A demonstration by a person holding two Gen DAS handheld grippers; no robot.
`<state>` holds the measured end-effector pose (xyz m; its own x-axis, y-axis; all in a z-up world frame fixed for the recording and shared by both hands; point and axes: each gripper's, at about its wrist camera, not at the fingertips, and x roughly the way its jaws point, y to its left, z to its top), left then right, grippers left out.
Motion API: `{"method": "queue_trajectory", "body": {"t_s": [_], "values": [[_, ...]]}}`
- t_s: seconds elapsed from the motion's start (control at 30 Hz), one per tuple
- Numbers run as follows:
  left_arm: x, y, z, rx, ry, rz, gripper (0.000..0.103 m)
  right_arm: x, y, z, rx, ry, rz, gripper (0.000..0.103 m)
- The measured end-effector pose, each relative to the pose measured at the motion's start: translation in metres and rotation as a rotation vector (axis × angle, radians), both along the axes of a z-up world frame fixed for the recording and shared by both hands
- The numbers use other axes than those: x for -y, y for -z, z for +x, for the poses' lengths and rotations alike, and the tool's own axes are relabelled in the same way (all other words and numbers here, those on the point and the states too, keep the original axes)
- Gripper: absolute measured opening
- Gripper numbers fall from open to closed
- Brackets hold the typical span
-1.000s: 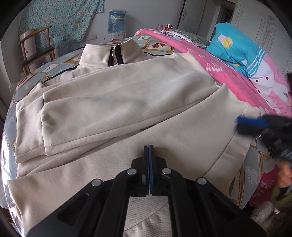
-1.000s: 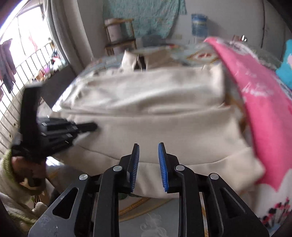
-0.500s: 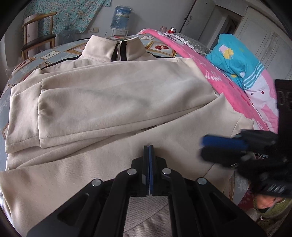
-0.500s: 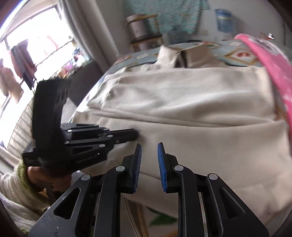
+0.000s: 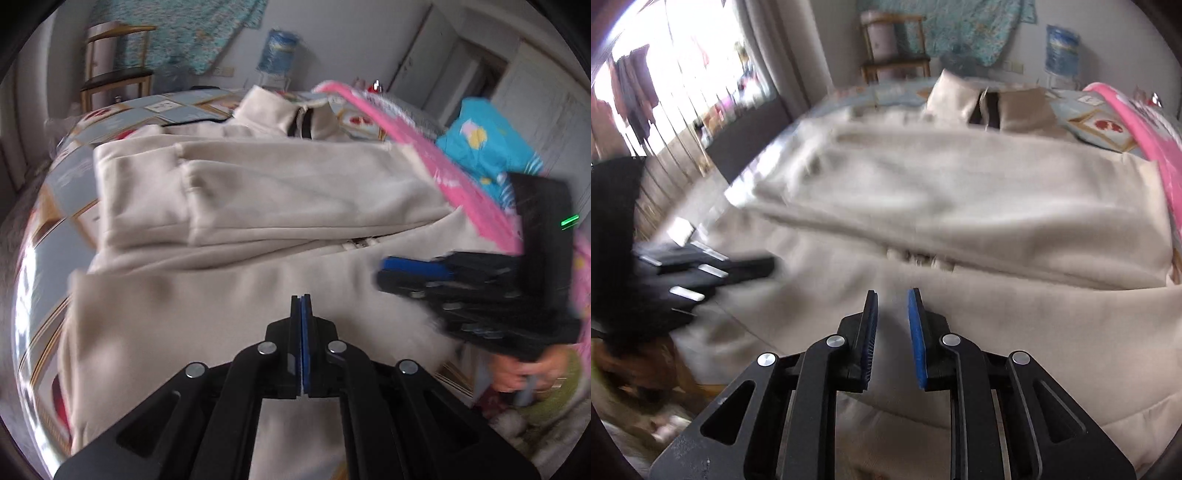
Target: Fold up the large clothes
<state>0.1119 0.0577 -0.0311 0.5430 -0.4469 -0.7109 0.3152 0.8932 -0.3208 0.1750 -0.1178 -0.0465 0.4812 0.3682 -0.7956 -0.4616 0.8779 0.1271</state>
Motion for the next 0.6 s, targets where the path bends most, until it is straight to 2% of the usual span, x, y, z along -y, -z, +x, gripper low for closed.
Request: {"method": "queue_trajectory", "body": {"t_s": [0.07, 0.13, 0.2, 0.23, 0.27, 0.3, 0.4, 0.5, 0.6], "values": [[-0.011, -0.006, -0.015, 0.01, -0.01, -0.018, 0.001, -0.001, 0.002, 0.002, 0.0, 0.003, 0.001, 0.019], [-0.021, -0.006, -0.03, 0.02, -0.024, 0.004, 0.001, 0.003, 0.003, 0.006, -0.016, 0.01, 0.031, 0.019], [-0.03, 0.004, -0.035, -0.012, -0.082, 0.093, 0.001, 0.006, 0.003, 0.007, -0.026, 0.011, 0.052, 0.019], [-0.035, 0.009, -0.035, -0.023, -0.101, 0.113, 0.001, 0.007, 0.003, 0.007, -0.028, 0.012, 0.057, 0.019], [-0.041, 0.01, -0.035, -0.016, -0.115, 0.091, 0.002, 0.008, 0.003, 0.008, -0.03, 0.012, 0.062, 0.019], [-0.049, 0.01, -0.032, -0.011, -0.165, 0.103, 0.002, 0.008, 0.002, 0.009, -0.03, 0.012, 0.062, 0.019], [-0.063, 0.013, -0.018, 0.016, -0.245, 0.206, 0.002, 0.008, 0.001, 0.008, -0.032, 0.017, 0.065, 0.019], [-0.076, 0.013, -0.012, 0.019, -0.263, 0.188, 0.002, 0.01, 0.001, 0.007, -0.037, 0.021, 0.076, 0.019], [-0.073, 0.008, -0.012, 0.048, -0.275, 0.243, 0.002, 0.011, 0.001, 0.007, -0.039, 0.022, 0.084, 0.019]]}}
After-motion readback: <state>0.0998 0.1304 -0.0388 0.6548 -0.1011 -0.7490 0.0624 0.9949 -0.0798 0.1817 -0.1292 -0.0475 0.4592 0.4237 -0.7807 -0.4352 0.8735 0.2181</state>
